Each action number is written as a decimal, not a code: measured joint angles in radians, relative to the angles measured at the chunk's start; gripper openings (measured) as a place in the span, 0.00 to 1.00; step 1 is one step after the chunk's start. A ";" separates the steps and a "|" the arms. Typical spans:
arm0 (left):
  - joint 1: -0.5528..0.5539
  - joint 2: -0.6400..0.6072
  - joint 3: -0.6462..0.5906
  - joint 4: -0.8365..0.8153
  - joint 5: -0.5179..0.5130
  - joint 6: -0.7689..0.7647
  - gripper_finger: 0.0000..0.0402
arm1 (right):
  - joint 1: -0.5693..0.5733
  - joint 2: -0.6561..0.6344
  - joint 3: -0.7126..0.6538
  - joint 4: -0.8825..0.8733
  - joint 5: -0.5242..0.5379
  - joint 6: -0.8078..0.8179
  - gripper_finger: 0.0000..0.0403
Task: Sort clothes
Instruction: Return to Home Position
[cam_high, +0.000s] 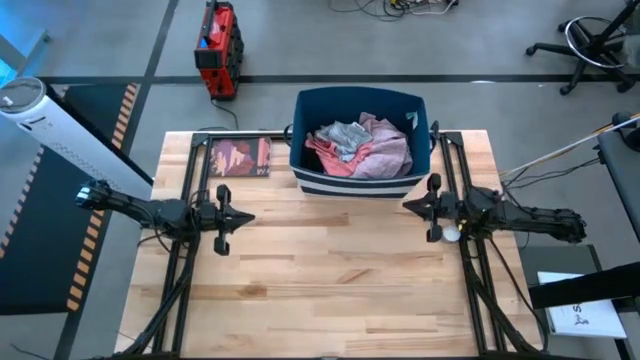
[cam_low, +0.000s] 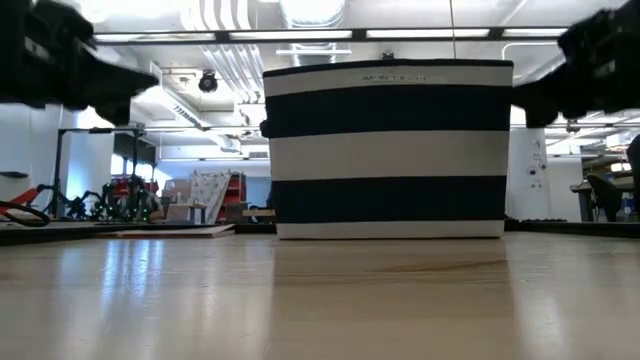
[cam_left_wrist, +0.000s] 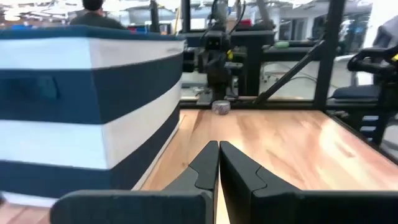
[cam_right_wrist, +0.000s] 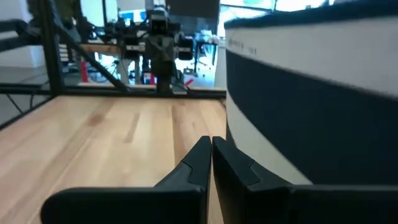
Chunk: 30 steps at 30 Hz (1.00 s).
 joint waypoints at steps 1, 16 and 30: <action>0.000 -0.002 0.000 -0.007 -0.006 -0.003 0.00 | 0.009 -0.005 0.000 -0.005 0.015 0.012 0.00; 0.016 -0.081 -0.001 -0.042 0.031 0.024 0.00 | 0.064 -0.004 0.000 -0.008 0.021 -0.040 0.00; 0.235 -0.157 -0.002 -0.133 0.123 -0.003 0.00 | 0.064 -0.004 0.000 -0.010 0.022 -0.054 0.00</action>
